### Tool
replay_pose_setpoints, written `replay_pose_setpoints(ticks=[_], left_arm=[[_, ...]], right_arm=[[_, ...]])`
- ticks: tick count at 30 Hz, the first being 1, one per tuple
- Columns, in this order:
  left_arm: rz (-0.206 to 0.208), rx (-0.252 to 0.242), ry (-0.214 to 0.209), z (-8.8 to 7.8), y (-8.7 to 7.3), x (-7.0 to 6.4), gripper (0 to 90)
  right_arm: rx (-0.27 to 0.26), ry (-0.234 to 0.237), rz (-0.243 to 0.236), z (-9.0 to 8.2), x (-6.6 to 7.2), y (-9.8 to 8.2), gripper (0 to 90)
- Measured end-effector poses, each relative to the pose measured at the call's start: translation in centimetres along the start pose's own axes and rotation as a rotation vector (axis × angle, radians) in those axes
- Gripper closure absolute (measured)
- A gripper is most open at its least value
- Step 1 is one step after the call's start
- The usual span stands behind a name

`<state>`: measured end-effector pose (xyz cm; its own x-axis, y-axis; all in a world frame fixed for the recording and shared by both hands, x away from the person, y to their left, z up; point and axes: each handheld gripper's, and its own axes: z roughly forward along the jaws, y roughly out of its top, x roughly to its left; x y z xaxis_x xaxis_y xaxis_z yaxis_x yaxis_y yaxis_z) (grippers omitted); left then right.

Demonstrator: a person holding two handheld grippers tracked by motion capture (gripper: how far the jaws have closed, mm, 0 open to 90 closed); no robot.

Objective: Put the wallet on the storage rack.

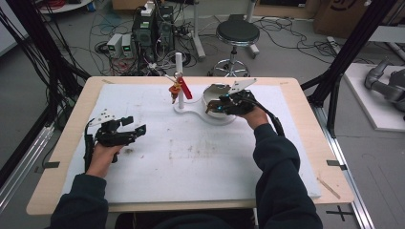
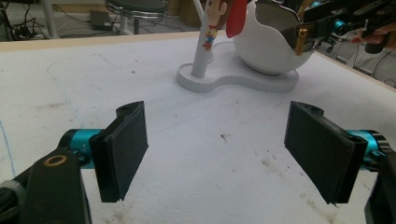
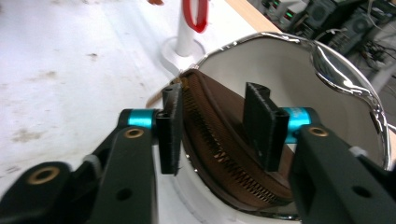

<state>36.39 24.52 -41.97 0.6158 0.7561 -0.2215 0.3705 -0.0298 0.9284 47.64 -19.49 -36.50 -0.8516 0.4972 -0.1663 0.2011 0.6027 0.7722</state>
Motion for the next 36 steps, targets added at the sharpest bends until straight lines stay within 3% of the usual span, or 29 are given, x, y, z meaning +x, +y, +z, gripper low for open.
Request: replay_pose_setpoints(ticks=[1, 3, 9, 14, 16, 18, 23, 26, 27, 29, 32, 36], left_arm=[[-0.001, 0.0, -0.001, 0.0, 0.0, 0.0, 21.3], [-0.001, 0.004, 0.0, 0.1, 0.0, 0.0, 21.3], [0.0, 0.007, -0.001, 0.1, 0.0, 0.0, 21.3], [-0.01, -0.011, -0.011, 0.0, 0.1, -0.1, 20.9], [-0.007, -0.019, -0.006, -0.1, 0.1, -0.1, 20.7], [-0.008, -0.035, -0.006, -0.3, 0.2, -0.1, 19.7], [0.048, -0.039, 0.001, -0.5, 0.4, 0.0, 19.3], [0.086, -0.036, 0.018, -0.5, 0.3, 0.0, 19.7], [0.084, -0.027, 0.021, -0.5, 0.3, 0.0, 19.7], [0.03, -0.017, 0.02, -0.5, 0.3, 0.1, 19.3], [0.007, -0.034, 0.034, -0.7, 0.3, 0.3, 19.3], [-0.003, -0.066, 0.033, -1.0, 0.3, 0.4, 19.2]], right_arm=[[0.0, 0.0, 0.0, 0.0, 0.0, 0.0, 60.0], [0.045, -0.061, -0.012, 0.6, 0.2, 0.1, 59.2], [0.004, -0.084, 0.012, 0.8, 0.3, 0.3, 56.4], [-0.041, -0.11, 0.062, -1.4, 0.2, 0.1, 42.9], [-0.078, -0.148, 0.088, -2.8, 0.4, -0.4, 39.8], [-0.132, -0.223, 0.088, -4.4, 0.9, -1.6, 37.1], [-0.105, -0.218, 0.203, -7.6, 1.5, -5.6, 28.2], [-0.051, -0.213, 0.279, -9.0, 2.1, -8.3, 24.7], [-0.038, -0.204, 0.3, -9.2, 2.3, -9.1, 23.8], [-0.016, -0.19, 0.336, -9.5, 2.7, -10.4, 21.8], [-0.008, -0.196, 0.376, -9.9, 3.3, -12.2, 21.8], [-0.028, -0.231, 0.372, -10.6, 3.8, -12.6, 21.8]])
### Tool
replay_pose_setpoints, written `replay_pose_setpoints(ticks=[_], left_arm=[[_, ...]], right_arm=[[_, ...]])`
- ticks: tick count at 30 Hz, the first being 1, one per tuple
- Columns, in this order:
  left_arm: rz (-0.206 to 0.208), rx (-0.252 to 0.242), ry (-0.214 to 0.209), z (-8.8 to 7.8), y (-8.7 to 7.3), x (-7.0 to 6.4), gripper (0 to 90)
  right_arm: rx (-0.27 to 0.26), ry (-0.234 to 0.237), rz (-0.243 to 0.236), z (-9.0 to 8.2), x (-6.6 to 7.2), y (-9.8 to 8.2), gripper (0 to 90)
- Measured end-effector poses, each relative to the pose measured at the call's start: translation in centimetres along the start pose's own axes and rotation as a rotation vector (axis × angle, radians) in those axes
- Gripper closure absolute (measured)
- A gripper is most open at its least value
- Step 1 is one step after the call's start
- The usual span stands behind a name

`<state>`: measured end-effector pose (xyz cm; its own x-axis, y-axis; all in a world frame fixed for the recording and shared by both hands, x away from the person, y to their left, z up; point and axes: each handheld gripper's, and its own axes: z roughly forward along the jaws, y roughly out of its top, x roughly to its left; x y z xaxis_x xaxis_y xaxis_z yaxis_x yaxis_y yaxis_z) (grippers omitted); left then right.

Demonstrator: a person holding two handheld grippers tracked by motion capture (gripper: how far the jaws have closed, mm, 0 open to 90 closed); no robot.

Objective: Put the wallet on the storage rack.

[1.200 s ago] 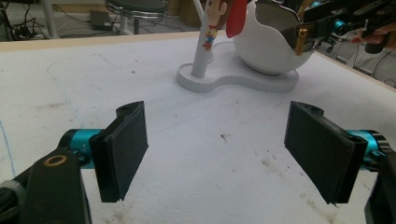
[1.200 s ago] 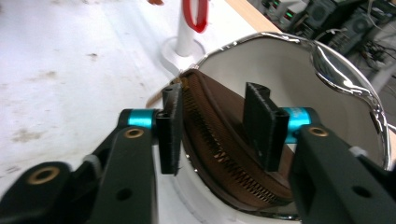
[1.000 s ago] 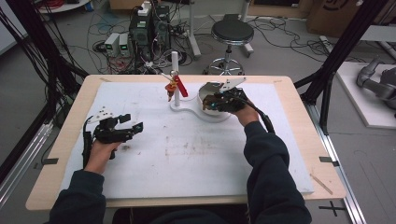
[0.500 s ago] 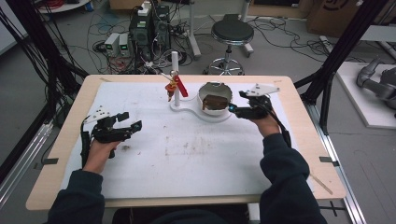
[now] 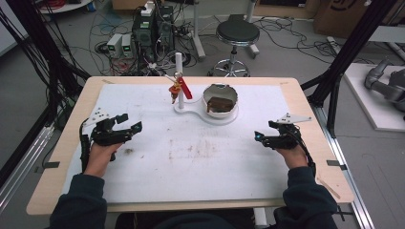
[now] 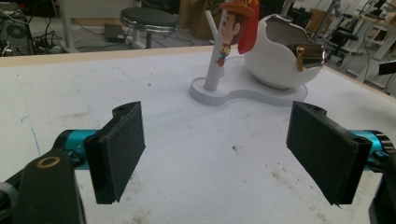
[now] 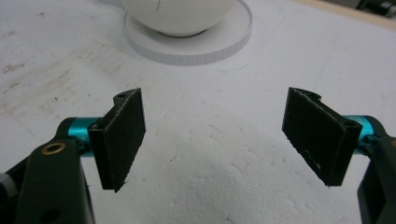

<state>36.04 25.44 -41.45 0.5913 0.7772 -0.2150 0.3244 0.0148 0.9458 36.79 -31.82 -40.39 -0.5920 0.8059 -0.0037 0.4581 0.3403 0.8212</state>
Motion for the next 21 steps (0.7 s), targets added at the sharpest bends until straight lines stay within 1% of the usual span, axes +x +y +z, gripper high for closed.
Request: replay_pose_setpoints(ticks=[2, 4, 6, 10, 12, 15, 20, 21], left_arm=[[0.013, -0.012, -0.015, -0.1, 0.0, -0.1, 19.3], [0.023, -0.021, -0.015, -0.1, 0.0, -0.2, 19.3], [0.021, -0.032, -0.017, -0.1, 0.1, -0.1, 19.3], [0.024, -0.039, -0.003, -0.2, 0.1, 0.1, 19.3], [0.027, -0.034, -0.002, -0.3, 0.1, 0.1, 19.3], [0.032, -0.026, -0.003, -0.3, 0.0, 0.1, 19.3], [0.033, -0.017, -0.006, -0.2, -0.1, 0.0, 19.3], [0.028, -0.017, -0.005, -0.2, -0.2, -0.1, 19.3]], right_arm=[[-0.019, -0.028, -0.011, -0.4, 0.3, -0.2, 21.7], [-0.03, -0.044, -0.027, -0.6, 0.5, -0.3, 21.7], [-0.047, -0.046, -0.038, -0.8, 0.6, -0.4, 21.8], [-0.072, -0.046, -0.045, -1.1, 0.8, -0.8, 21.8], [-0.078, -0.045, -0.046, -1.2, 0.8, -1.0, 21.8], [-0.074, -0.047, -0.038, -1.2, 0.8, -1.1, 21.8], [-0.072, -0.048, -0.042, -1.1, 1.0, -1.1, 21.9], [-0.071, -0.049, -0.042, -1.1, 1.0, -1.1, 21.9]])
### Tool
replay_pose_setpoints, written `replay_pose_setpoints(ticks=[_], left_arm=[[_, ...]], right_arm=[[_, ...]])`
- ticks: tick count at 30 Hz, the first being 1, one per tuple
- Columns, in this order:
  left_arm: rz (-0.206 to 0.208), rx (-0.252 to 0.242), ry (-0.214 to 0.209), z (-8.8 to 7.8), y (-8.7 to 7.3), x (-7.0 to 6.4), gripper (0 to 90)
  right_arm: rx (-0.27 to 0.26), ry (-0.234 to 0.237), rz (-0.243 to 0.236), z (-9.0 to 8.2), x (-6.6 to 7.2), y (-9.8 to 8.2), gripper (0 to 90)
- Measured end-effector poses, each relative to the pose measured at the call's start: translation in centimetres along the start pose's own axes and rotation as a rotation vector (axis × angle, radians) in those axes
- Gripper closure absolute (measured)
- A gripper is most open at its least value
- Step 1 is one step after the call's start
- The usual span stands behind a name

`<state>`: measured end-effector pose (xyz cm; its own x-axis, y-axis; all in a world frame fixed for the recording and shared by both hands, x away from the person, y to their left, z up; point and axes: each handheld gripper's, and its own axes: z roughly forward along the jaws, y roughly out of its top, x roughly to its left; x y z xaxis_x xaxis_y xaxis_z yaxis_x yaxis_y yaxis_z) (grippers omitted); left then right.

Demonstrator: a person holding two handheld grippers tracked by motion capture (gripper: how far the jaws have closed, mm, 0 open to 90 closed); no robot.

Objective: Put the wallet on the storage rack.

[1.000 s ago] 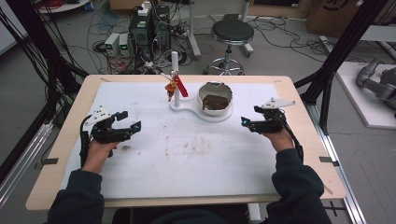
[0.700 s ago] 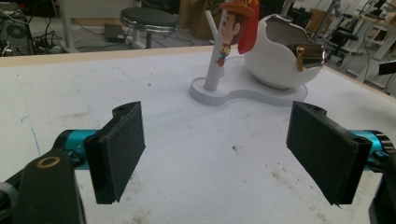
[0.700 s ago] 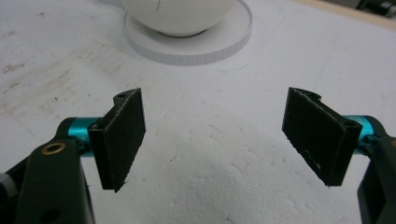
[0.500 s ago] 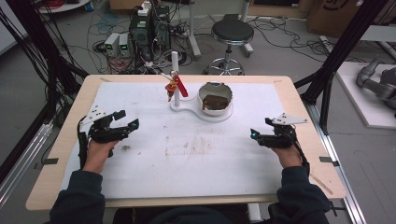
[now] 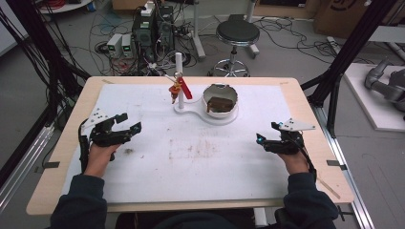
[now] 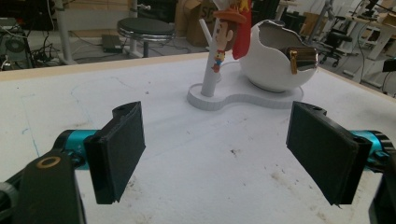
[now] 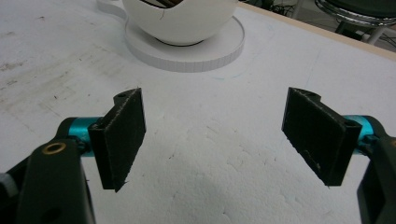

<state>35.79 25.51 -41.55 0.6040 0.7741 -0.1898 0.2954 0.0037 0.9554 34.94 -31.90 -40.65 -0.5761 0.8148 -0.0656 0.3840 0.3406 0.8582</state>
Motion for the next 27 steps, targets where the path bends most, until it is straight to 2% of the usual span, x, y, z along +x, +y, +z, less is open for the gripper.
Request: replay_pose_setpoints(ticks=[5, 27], left_arm=[[0.015, 0.007, -0.003, 0.04, -0.11, -0.31, 19.7], [0.005, 0.007, -0.005, 0.34, -0.27, -0.14, 20.0]], right_arm=[[-0.006, -0.007, 0.006, -0.23, 0.13, 0.03, 21.9], [0.003, -0.004, 0.02, -0.25, -0.15, -0.19, 22.0]])
